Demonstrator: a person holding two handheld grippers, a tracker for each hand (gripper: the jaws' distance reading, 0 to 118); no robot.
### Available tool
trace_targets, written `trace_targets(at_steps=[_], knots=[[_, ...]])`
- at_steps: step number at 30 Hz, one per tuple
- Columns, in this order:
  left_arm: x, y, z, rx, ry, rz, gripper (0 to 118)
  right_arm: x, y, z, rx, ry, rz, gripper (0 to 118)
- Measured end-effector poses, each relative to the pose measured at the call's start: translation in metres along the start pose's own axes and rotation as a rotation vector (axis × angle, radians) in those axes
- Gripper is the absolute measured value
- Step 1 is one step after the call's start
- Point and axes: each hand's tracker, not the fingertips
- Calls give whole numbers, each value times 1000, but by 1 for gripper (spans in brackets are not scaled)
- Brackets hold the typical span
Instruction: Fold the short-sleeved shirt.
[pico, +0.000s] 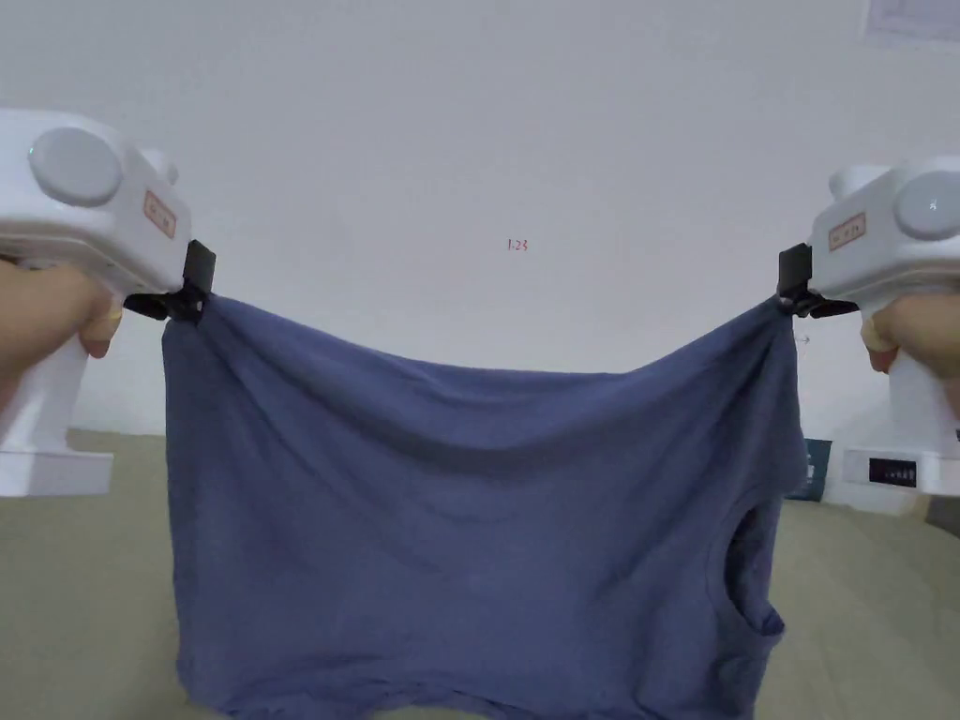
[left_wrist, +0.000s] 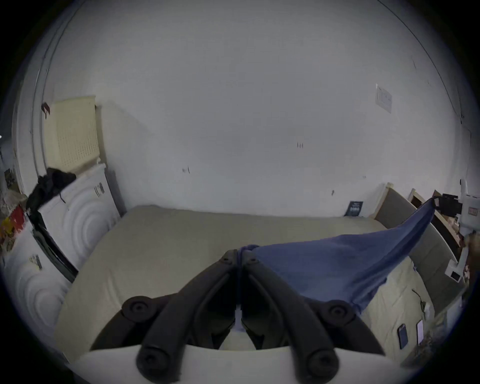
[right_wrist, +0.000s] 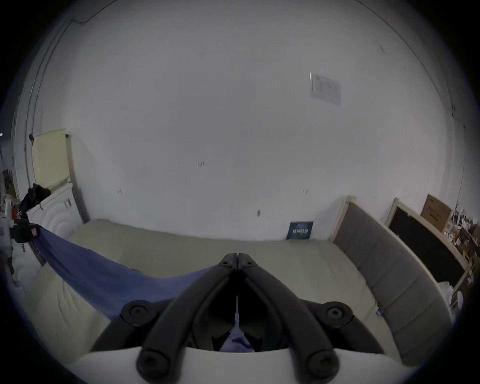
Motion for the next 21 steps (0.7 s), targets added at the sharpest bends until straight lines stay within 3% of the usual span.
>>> trace_targets(at_steps=[6, 10, 12, 21], knots=[[-23, -77, 1, -112, -19, -1, 2, -7, -80, 9, -135, 35, 11, 0], [-41, -135, 16, -189, -55, 121, 2, -8, -138, 26, -211, 57, 0, 0], [-44, -164, 25, -193, -34, 96, 2, -7, -166, 34, -276, 71, -1, 0], [-46, -286, 75, -301, -27, 130, 2, 4, -270, 115, -324, 42, -18, 0]])
